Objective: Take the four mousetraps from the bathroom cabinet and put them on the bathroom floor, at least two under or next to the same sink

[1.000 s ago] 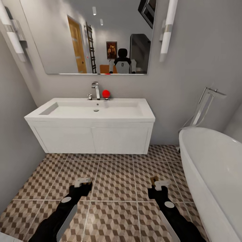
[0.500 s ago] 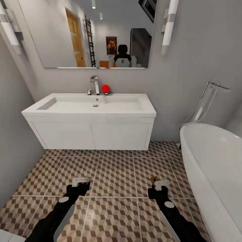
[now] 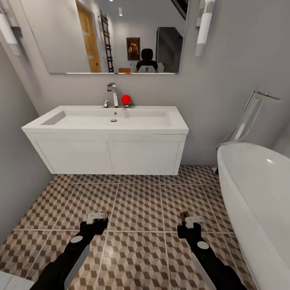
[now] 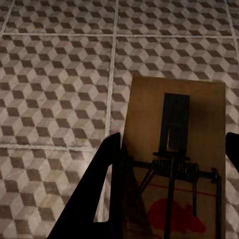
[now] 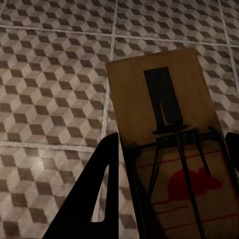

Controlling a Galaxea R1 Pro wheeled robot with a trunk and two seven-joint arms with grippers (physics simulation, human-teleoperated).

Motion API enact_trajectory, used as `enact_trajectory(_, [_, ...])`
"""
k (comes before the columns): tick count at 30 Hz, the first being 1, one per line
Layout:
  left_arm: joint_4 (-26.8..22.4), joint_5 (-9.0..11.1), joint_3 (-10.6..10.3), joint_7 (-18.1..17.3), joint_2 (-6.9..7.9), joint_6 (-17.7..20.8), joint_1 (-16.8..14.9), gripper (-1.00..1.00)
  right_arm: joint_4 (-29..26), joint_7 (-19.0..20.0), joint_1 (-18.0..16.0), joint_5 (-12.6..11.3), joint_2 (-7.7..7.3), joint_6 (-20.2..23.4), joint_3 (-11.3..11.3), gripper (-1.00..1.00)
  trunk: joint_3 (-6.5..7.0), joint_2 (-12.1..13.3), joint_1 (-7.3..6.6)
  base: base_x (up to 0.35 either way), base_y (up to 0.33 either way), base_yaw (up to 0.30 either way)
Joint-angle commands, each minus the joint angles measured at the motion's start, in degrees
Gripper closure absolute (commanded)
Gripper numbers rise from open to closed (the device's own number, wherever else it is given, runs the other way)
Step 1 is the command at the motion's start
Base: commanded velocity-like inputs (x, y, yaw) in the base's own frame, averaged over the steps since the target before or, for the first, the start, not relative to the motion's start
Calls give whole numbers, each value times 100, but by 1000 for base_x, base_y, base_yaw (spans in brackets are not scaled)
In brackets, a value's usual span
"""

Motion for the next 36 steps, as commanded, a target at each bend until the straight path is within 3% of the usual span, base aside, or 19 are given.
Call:
enact_trajectory(1, [-11,47,-30,69,9,22,-4,100,-11,-40,-5,-54,-8,20,30,100,-33,-44,22,0,0,0])
enact_trajectory(36, [155,47,-31,66,1,14,-3,100,-11,-40,-5,-54,-8,20,28,100,-984,-1448,791,0,0,0])
